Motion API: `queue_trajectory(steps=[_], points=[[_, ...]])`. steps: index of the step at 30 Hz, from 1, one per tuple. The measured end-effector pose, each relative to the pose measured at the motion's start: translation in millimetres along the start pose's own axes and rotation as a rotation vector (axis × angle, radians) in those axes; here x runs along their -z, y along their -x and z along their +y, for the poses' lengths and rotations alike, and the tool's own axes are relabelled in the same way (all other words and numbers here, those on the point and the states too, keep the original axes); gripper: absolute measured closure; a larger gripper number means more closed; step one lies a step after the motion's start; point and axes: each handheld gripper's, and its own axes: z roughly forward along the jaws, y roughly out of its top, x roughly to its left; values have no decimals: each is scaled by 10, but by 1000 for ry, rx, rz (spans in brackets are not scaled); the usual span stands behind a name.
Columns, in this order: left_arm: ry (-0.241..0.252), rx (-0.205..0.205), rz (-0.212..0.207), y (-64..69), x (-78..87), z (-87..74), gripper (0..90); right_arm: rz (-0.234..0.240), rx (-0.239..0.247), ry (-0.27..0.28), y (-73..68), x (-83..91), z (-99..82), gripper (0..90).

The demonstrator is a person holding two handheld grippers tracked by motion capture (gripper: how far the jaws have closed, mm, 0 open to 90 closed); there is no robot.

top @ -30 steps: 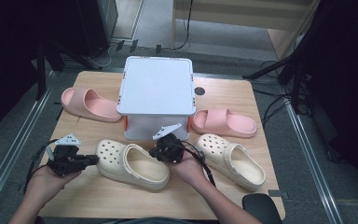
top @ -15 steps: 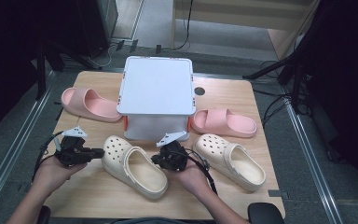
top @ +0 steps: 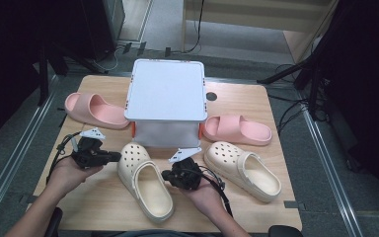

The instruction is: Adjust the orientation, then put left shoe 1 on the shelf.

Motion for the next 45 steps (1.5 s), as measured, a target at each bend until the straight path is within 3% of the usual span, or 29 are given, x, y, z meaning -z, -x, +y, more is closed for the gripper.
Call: queue_trajectory(steps=[6, 23, 29, 32, 35, 39, 45], points=[[-1, -27, 5, 22, -66, 81, 845, -2, -5, -2, -59, 34, -45, 864], [22, -7, -23, -13, -172, 181, 827, 7, 0, -1, -143, 33, -90, 820], [19, 32, -31, -84, -158, 212, 703, 9, -2, -2, -135, 40, -84, 793], [39, 39, -45, -80, -112, 230, 653, 2, 3, 12, -144, 65, -78, 781], [42, 28, -42, -57, -63, 236, 621, -17, 18, 59, -123, 131, -72, 746], [64, 33, -53, -24, 13, 247, 582, -21, -3, 111, -92, 234, -58, 697], [83, 37, -71, -14, 104, 299, 628, -23, -13, 124, -151, 282, -33, 677]])
